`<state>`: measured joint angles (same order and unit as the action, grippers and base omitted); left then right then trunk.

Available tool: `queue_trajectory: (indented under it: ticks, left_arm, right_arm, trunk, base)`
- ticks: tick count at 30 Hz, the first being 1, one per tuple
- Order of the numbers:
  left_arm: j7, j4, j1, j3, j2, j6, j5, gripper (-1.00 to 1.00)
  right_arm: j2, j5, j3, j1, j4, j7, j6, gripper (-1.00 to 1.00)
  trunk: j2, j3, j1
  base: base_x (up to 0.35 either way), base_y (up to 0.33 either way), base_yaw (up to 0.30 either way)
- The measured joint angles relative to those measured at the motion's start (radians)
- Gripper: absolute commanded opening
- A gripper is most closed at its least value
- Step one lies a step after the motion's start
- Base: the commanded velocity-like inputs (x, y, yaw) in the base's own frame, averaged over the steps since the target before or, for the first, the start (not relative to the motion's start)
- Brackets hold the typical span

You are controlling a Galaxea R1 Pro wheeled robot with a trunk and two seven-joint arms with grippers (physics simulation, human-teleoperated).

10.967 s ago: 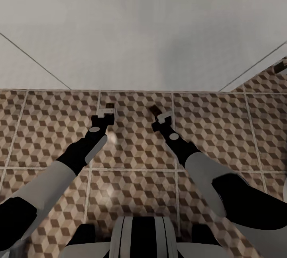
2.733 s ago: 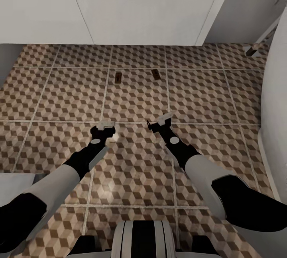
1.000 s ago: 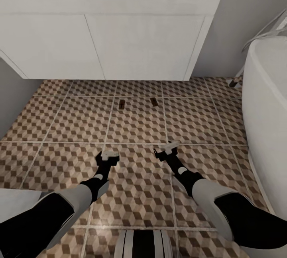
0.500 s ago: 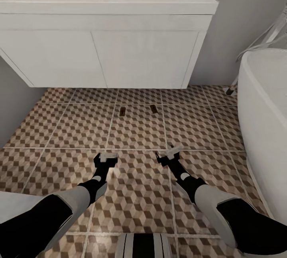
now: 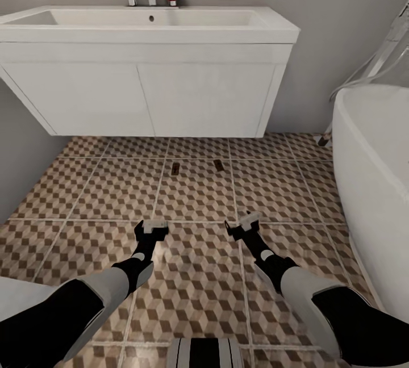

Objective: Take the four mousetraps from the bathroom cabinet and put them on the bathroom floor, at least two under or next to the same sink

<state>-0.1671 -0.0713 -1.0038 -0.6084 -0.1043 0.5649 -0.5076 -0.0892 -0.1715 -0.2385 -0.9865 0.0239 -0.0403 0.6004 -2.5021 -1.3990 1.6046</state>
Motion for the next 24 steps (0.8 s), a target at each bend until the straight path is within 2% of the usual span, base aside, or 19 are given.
queue_trajectory:
  ticks: [10,24]
  left_arm:
    - [0.000,0.000,0.007,0.000,0.000,0.000,0.000,1.00]
    - [0.000,0.000,0.015,0.000,0.000,-0.002,0.000,1.00]
  right_arm:
    - [0.000,0.001,0.000,0.005,0.000,0.000,0.004,1.00]
    - [0.000,0.005,0.000,0.007,0.000,0.000,0.003,1.00]
  trunk:
    - [0.002,0.039,-0.004]
    - [0.100,0.083,-0.058]
  base:
    - [0.000,0.000,0.000]
    - [0.000,0.000,0.000]
